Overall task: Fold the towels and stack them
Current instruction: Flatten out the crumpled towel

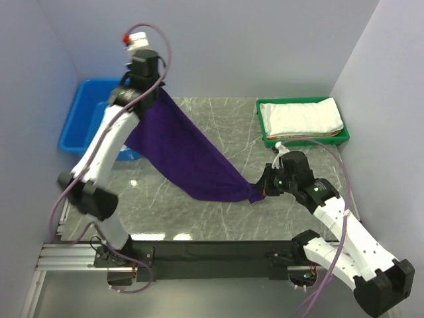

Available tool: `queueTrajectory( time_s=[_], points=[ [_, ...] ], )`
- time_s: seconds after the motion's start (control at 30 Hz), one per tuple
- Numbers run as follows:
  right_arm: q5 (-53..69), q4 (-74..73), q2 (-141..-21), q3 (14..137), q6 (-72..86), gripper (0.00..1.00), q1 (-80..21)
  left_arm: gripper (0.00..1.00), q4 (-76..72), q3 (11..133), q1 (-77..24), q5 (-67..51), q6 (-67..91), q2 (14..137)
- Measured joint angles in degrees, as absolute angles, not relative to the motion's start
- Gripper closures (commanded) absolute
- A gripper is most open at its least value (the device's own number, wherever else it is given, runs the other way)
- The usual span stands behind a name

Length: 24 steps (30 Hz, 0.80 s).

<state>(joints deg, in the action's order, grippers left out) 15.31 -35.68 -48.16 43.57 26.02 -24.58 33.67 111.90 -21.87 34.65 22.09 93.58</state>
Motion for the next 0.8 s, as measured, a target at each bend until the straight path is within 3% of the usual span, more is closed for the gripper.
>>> queueTrajectory(
  time_s=[0.27,0.4,0.43,0.53,0.57,0.67,0.8],
  points=[
    [14.2,-35.8,-52.8,41.8,27.7,0.96,-22.9,0.96,28.6,122.2,-23.6,28.1,20.7,120.7],
    [12.2,-32.6,-57.1,40.7,29.1,0.88,-17.7,0.85,24.4,124.8,-24.6,26.8,20.3,130.2],
    [11.4,-31.6,-58.2,40.2,29.4,0.86,-16.2,0.59,23.1,125.0,-24.8,26.6,20.2,132.2],
    [8.4,-29.4,-60.1,39.0,31.0,0.65,-13.0,0.26,19.4,125.6,-25.2,24.8,20.2,135.8],
    [6.9,-29.1,-60.4,39.0,31.5,0.57,-12.4,0.20,18.3,125.8,-25.2,24.1,20.5,136.4],
    [2.3,-27.9,-60.1,39.0,31.7,0.44,-11.8,0.10,16.4,126.0,-25.1,22.3,20.8,136.7],
    [-2.2,-27.7,-58.3,39.7,30.0,0.38,-12.3,0.07,14.4,123.6,-24.9,21.4,21.4,133.6]
  ],
)
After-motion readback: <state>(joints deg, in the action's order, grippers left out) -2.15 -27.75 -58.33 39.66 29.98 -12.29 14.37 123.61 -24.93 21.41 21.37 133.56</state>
